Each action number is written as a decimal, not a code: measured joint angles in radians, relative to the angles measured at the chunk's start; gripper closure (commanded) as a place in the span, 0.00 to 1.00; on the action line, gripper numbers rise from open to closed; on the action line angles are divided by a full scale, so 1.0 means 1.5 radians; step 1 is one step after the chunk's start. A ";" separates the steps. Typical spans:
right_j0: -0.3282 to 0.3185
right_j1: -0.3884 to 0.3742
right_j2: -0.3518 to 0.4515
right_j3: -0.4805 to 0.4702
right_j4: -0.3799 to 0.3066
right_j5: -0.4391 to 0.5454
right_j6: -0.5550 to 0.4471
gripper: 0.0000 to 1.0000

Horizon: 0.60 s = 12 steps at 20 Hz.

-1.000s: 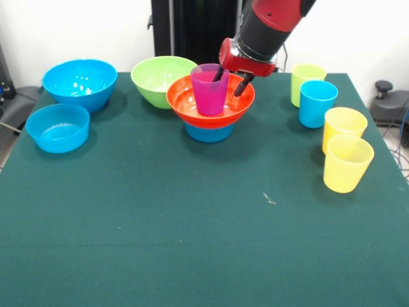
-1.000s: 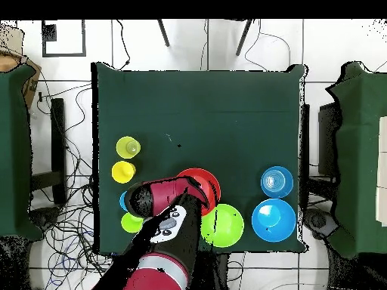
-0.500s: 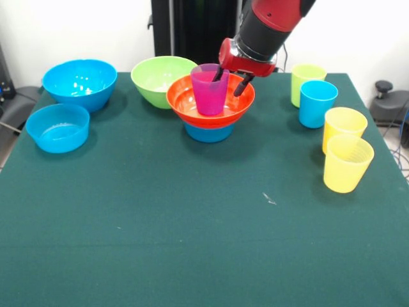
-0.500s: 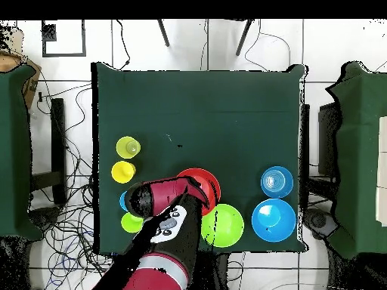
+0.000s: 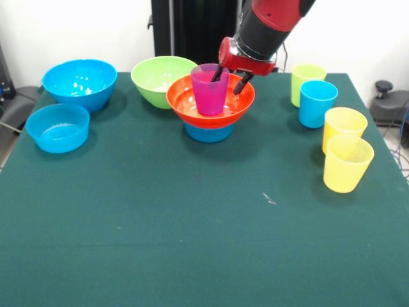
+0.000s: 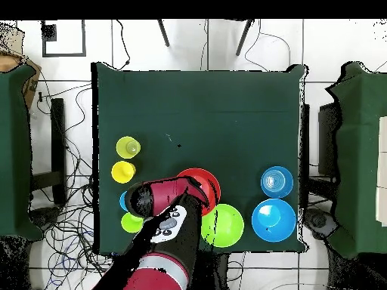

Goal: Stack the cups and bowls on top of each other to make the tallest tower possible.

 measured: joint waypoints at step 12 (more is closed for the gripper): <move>0.000 -0.010 0.000 0.000 0.000 0.029 0.000 0.00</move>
